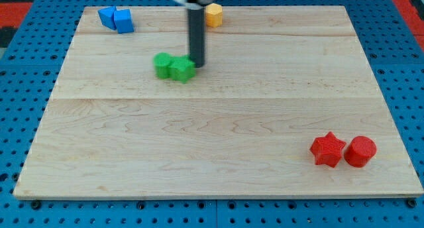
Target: Place your arm to the right of the red circle
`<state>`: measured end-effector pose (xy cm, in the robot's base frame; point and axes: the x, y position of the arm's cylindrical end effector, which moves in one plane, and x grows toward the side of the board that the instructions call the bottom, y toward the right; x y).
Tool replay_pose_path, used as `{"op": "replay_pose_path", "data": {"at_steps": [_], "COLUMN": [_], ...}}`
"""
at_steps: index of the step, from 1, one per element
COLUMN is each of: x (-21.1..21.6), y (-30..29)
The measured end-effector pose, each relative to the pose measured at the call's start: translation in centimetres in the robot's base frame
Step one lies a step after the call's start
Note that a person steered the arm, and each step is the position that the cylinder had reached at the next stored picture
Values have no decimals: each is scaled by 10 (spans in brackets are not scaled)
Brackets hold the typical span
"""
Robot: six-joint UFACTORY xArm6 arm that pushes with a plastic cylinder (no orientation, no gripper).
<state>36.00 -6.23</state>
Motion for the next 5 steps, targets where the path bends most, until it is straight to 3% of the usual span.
{"op": "replay_pose_path", "data": {"at_steps": [1,2,4,5], "x": [0,0,23,70], "y": [-41,16,233,330]}}
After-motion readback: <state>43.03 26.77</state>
